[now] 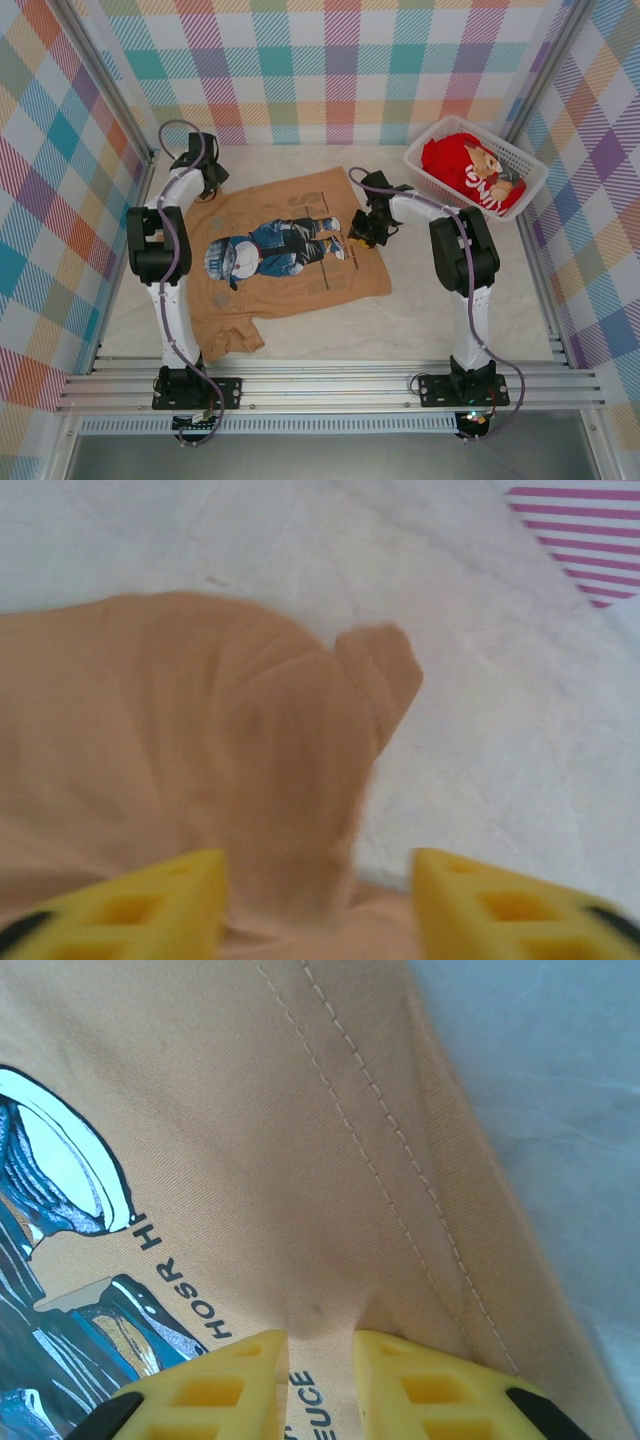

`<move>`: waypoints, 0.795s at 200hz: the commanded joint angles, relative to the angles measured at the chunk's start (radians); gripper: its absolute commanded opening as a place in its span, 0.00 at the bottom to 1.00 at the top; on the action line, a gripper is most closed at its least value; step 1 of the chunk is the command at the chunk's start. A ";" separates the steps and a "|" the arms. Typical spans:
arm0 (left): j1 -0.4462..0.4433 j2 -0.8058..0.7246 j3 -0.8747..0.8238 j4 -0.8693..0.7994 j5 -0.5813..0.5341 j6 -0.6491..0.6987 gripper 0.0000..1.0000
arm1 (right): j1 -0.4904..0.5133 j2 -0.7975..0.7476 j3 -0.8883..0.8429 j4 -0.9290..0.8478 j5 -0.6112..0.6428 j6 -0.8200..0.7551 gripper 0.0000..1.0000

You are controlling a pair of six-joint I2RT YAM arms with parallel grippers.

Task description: Fold and stack the t-shirts

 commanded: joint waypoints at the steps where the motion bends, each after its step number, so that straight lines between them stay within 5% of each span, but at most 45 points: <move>1: 0.039 -0.041 0.021 -0.088 -0.072 -0.036 0.84 | -0.002 -0.006 -0.026 -0.061 0.008 0.008 0.26; 31: 0.074 0.010 0.095 -0.159 -0.025 -0.077 0.68 | -0.001 -0.007 -0.021 -0.054 0.005 0.008 0.25; 66: 0.093 0.156 0.255 -0.235 0.030 -0.128 0.31 | -0.001 -0.001 -0.012 -0.057 0.001 0.006 0.25; 114: 0.104 0.378 0.521 -0.339 0.077 -0.176 0.23 | -0.001 0.000 -0.019 -0.061 0.002 0.002 0.24; 159: 0.151 0.423 0.572 -0.552 -0.076 -0.263 0.14 | -0.002 -0.004 -0.019 -0.074 0.019 0.005 0.24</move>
